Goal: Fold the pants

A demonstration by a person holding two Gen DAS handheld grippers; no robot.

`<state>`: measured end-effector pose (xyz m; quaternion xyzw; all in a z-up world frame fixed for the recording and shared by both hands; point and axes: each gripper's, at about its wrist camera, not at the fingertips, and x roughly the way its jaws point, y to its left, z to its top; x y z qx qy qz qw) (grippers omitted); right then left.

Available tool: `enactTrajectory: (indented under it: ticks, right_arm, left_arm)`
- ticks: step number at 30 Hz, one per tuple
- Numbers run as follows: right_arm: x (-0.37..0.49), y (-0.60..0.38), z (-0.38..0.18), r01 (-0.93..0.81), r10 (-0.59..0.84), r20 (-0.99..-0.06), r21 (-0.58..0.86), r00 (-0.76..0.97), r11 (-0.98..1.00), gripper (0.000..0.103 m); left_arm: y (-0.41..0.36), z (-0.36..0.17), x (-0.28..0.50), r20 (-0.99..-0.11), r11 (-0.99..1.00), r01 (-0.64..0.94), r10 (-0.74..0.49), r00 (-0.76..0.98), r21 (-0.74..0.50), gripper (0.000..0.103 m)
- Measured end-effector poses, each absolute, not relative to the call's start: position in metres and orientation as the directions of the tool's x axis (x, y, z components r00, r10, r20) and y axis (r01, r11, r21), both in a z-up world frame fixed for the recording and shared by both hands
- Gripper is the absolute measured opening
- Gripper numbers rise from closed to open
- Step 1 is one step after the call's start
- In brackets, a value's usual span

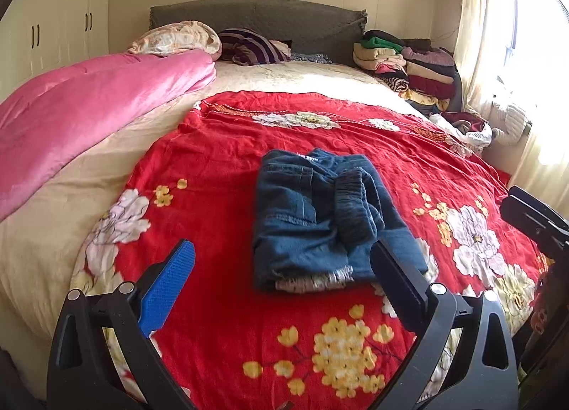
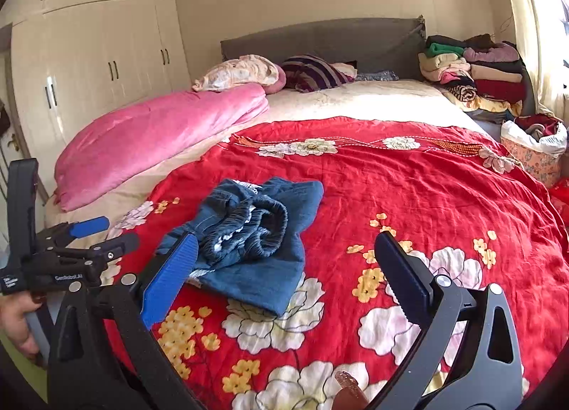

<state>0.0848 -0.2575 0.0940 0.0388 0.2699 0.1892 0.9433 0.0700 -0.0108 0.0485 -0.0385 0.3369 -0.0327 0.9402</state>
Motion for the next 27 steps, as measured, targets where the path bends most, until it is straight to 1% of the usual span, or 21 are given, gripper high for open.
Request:
enactTrajectory:
  ticks: [3,7,11,14,19,22,27]
  right_arm:
    - [0.076,-0.258,0.094,-0.345,0.384,-0.492,0.173,0.781,0.923,0.094]
    - [0.065,-0.260,0.089,-0.350,0.392,-0.498,0.181,0.773,0.919,0.094]
    - [0.058,-0.257,0.081,-0.353,0.396,-0.516,0.184,0.760,0.917,0.094]
    - [0.053,-0.257,0.071,-0.354,0.397,-0.533,0.187,0.747,0.916,0.094]
    - [0.048,-0.255,0.053,-0.330,0.351,-0.564,0.144,0.748,0.933,0.094]
    - [0.048,-0.253,0.041,-0.306,0.299,-0.575,0.088,0.761,0.948,0.094]
    - [0.056,-0.257,0.027,-0.286,0.302,-0.609,0.127,0.733,0.950,0.094]
  left_arm:
    - [-0.011,0.047,0.057,-0.624,0.995,0.035,-0.088,0.776,-0.097,0.099]
    - [-0.011,0.039,0.046,-0.636,0.993,0.048,-0.105,0.765,-0.106,0.099]
    - [-0.015,0.025,0.039,-0.669,0.994,0.053,-0.106,0.736,-0.100,0.099]
    - [-0.015,0.013,0.033,-0.690,0.991,0.040,-0.119,0.714,-0.129,0.099]
    - [-0.011,-0.001,0.026,-0.694,0.991,0.011,-0.103,0.713,-0.135,0.099]
    - [-0.010,-0.006,0.026,-0.696,0.991,0.007,-0.099,0.711,-0.135,0.099]
    - [-0.014,-0.008,0.028,-0.693,0.992,0.014,-0.096,0.714,-0.122,0.099]
